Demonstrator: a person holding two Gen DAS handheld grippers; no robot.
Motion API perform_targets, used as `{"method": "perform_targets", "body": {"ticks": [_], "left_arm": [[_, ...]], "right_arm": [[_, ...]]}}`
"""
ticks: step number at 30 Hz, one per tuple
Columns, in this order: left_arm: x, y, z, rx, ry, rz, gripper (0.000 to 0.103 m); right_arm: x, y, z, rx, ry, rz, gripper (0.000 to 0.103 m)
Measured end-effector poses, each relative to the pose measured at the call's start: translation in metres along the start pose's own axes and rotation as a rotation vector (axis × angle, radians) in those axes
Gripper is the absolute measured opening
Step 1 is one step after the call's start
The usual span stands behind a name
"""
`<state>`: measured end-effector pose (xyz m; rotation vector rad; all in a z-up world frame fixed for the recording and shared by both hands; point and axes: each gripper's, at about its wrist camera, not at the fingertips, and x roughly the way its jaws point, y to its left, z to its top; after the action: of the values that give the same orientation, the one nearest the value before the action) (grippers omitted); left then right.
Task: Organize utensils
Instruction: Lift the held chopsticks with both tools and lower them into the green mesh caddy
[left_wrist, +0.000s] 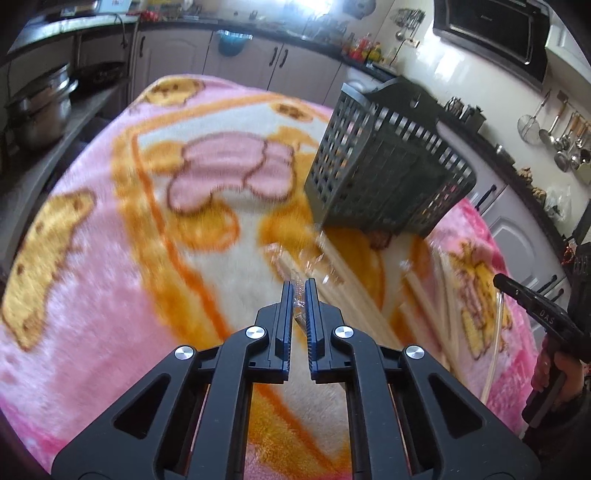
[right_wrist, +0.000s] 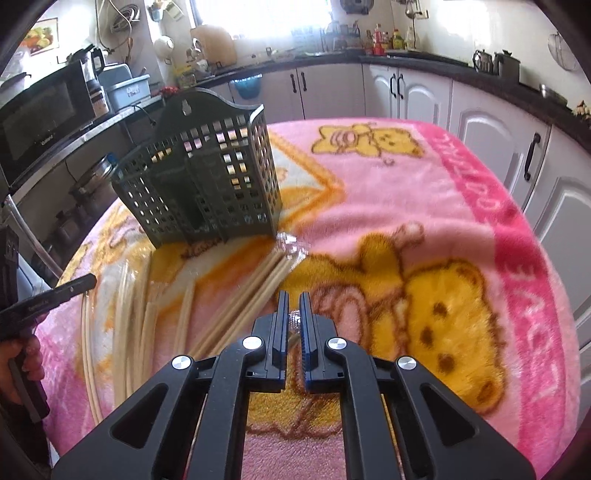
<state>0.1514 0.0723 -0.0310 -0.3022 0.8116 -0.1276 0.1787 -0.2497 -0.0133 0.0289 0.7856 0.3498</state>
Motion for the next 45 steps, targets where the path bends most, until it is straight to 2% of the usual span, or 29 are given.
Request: {"method": "perform_targets", "body": {"ticks": [8,24,45], "left_arm": [[-0.027,-0.016,0.029,0.054,-0.087,-0.035,0.003],[-0.048,-0.066,0.065,0.152,-0.188,-0.123,0.003],[-0.087,-0.112,0.121,0.218,-0.367,-0.213,0.003]], "right_arm": [[-0.026,0.01,0.021,-0.04,-0.082,0.005,0.006],[-0.063,0.037,0.057,-0.123,-0.218,0.032,0.006],[-0.098,0.07,0.1,-0.199,-0.364,0.067,0.006]]}}
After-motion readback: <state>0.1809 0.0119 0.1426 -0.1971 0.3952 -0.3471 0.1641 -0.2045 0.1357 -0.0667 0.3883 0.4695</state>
